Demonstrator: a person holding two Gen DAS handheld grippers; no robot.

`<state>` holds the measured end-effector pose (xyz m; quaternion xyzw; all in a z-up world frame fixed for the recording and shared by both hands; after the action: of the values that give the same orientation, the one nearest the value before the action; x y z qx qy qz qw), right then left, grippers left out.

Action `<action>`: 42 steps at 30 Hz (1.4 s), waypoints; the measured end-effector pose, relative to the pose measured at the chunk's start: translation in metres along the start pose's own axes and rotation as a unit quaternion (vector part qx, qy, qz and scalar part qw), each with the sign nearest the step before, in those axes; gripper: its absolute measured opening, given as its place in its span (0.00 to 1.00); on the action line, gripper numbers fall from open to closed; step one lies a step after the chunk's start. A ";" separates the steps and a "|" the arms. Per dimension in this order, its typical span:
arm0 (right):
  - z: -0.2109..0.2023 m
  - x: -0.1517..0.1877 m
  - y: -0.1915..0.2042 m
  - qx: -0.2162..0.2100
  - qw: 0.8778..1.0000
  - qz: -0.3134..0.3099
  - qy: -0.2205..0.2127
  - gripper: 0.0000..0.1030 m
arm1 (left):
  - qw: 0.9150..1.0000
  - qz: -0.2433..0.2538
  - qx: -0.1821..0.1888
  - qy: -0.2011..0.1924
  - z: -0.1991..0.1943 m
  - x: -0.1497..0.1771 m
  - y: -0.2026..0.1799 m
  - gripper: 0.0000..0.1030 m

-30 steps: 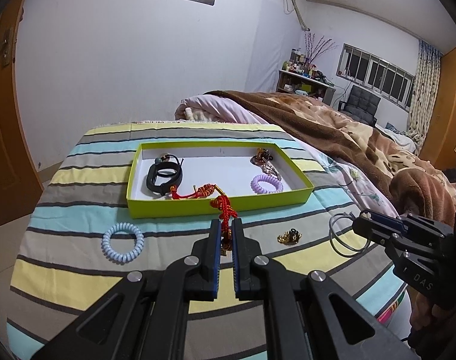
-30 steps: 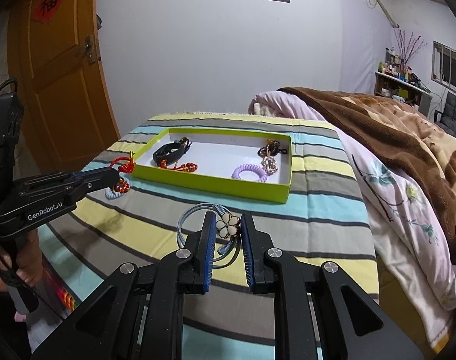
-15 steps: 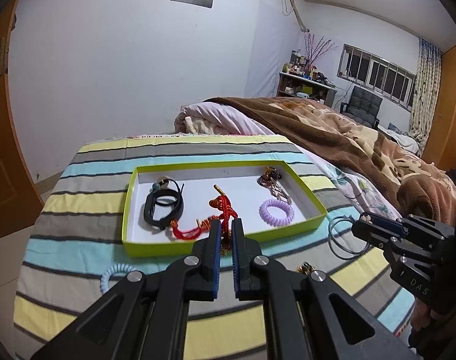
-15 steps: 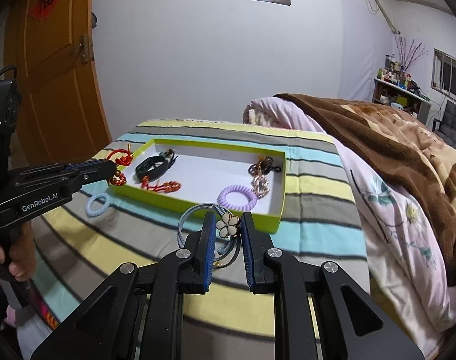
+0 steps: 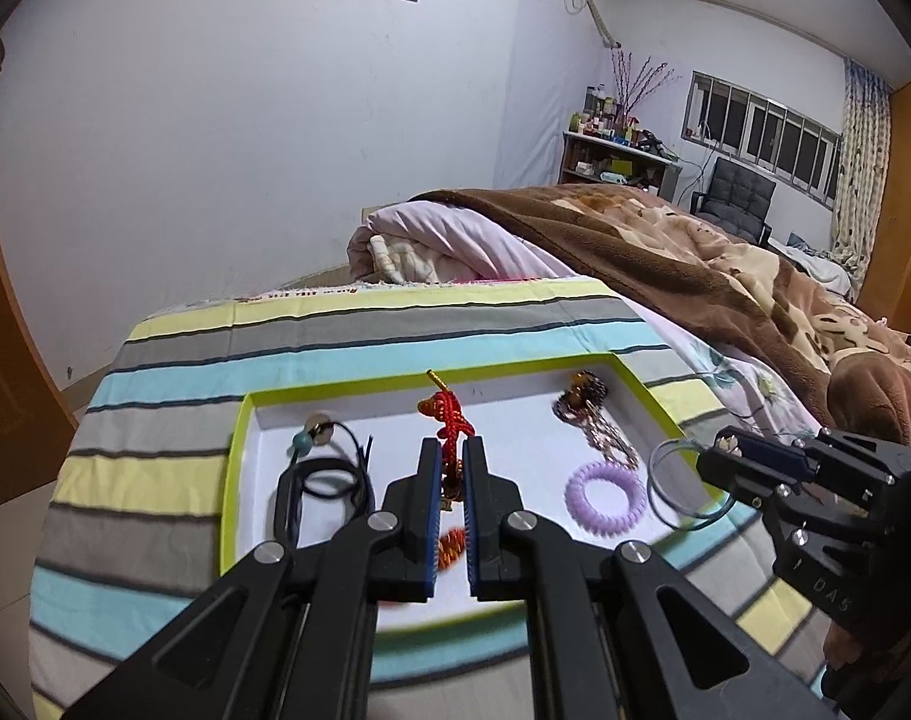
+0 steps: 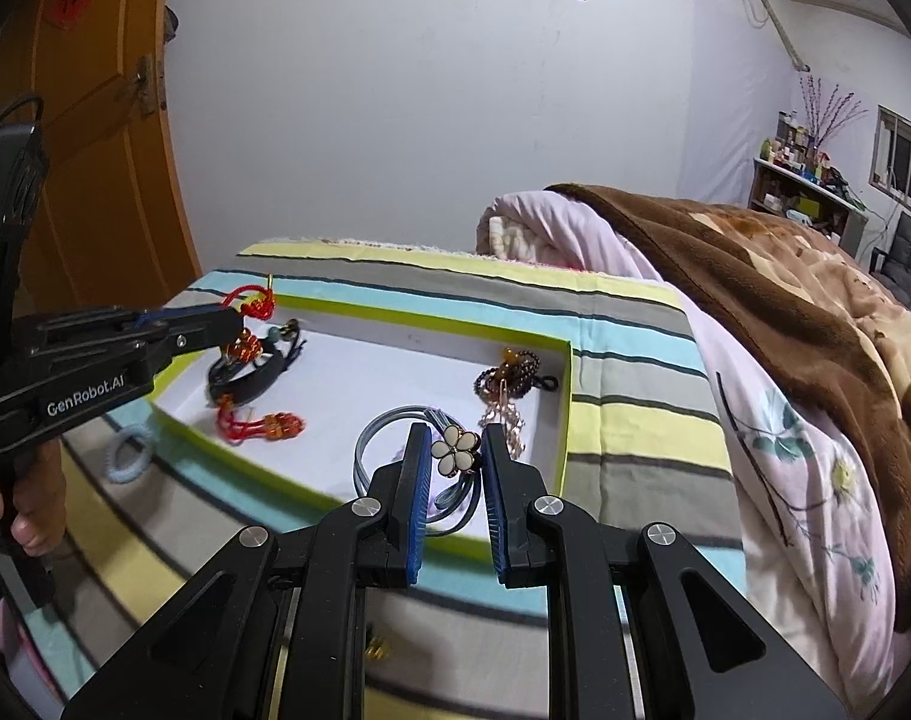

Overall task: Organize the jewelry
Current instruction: 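Carry the red tassel and flower hair tie with both grippers into the box, then open both grippers to drop the items inside the box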

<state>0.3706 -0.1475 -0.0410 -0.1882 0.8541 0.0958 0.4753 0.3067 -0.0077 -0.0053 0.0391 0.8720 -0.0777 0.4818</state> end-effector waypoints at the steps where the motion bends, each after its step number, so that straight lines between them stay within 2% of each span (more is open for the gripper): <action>1: 0.007 0.000 -0.002 0.001 1.000 0.001 0.004 0.17 | 1.000 -0.001 0.002 0.003 0.006 -0.001 0.001 0.07; 11: 0.054 0.009 -0.016 -0.005 0.999 0.023 0.045 0.17 | 0.999 0.001 0.008 0.041 0.058 0.000 0.009 0.07; 21: 0.079 0.009 -0.016 -0.013 0.997 0.024 0.066 0.17 | 0.997 -0.003 0.009 0.074 0.086 0.014 0.016 0.07; 28: 0.084 0.008 -0.013 -0.018 0.997 0.020 0.072 0.17 | 0.997 -0.003 0.020 0.073 0.088 0.012 0.014 0.07; 34: 0.076 0.005 -0.011 -0.018 0.998 0.015 0.065 0.23 | 0.997 -0.007 0.022 0.070 0.084 0.010 0.016 0.08; 38: 0.068 0.002 -0.011 -0.018 0.998 0.018 0.056 0.23 | 0.998 -0.012 0.026 0.060 0.075 0.007 0.017 0.22; 42: 0.055 0.002 -0.009 -0.018 0.998 0.020 0.049 0.23 | 0.998 -0.013 0.024 0.053 0.061 0.005 0.018 0.22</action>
<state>0.4161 -0.1374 -0.0714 -0.1839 0.8783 0.1111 0.4270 0.3578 -0.0006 -0.0432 0.0429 0.8946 -0.1025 0.4329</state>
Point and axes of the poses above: each gripper's, at about its wrist camera, not at the fingertips, and z roughly the way its jaws point, y to its left, x to its underside, the point moved 7 cm from there along z, roughly the way its jaws point, and after that the axes turned 5 degrees about -y, right-handed, at the moved point
